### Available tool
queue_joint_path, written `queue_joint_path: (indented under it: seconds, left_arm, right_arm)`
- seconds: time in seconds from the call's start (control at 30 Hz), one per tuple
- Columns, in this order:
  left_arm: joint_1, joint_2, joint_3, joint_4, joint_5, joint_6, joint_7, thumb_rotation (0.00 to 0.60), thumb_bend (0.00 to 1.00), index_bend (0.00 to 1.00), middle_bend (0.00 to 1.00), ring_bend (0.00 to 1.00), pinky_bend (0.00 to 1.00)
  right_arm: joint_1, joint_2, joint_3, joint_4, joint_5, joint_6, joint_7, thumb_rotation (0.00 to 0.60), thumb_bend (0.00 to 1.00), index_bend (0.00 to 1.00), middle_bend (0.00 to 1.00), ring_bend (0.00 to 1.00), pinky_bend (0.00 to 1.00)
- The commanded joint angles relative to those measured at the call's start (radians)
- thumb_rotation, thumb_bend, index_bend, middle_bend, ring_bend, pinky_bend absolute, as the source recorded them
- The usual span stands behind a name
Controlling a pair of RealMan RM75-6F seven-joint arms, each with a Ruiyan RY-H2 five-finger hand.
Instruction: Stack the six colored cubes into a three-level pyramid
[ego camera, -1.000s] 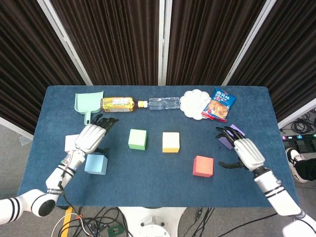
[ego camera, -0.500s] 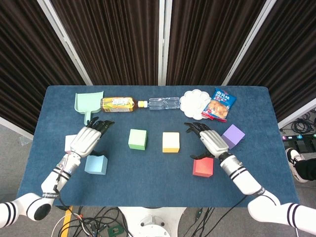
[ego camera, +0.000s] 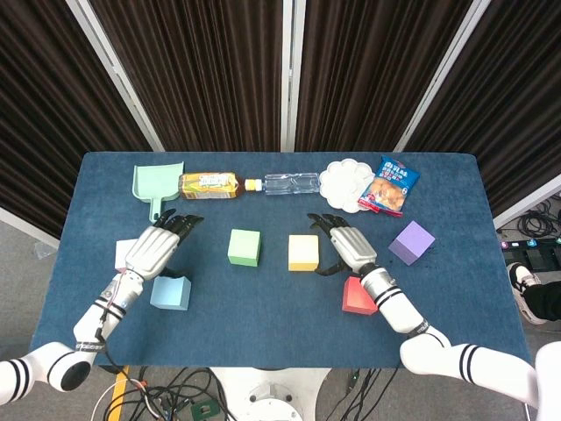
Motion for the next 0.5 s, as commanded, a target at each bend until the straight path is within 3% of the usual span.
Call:
queue_joint_path:
  seconds: [0.03, 0.27, 0.5]
  left_arm:
    - [0.001, -0.002, 0.001, 0.004, 0.003, -0.004, -0.002, 0.6, 0.13, 0.07, 0.09, 0.11, 0.05]
    - [0.002, -0.007, -0.002, 0.012, 0.006, -0.012, -0.014, 0.6, 0.13, 0.07, 0.09, 0.11, 0.05]
    - [0.003, -0.008, -0.007, 0.017, 0.012, -0.016, -0.025, 0.6, 0.13, 0.07, 0.09, 0.11, 0.05]
  right_arm:
    - [0.014, -0.023, 0.0, 0.028, 0.015, -0.012, -0.015, 0.6, 0.04, 0.0, 0.21, 0.0, 0.06]
    - [0.034, -0.081, 0.001, 0.087, 0.031, -0.021, -0.022, 0.6, 0.07, 0.0, 0.27, 0.0, 0.05]
    - [0.042, -0.14, 0.014, 0.138, 0.015, 0.009, -0.005, 0.6, 0.1, 0.07, 0.37, 0.01, 0.05]
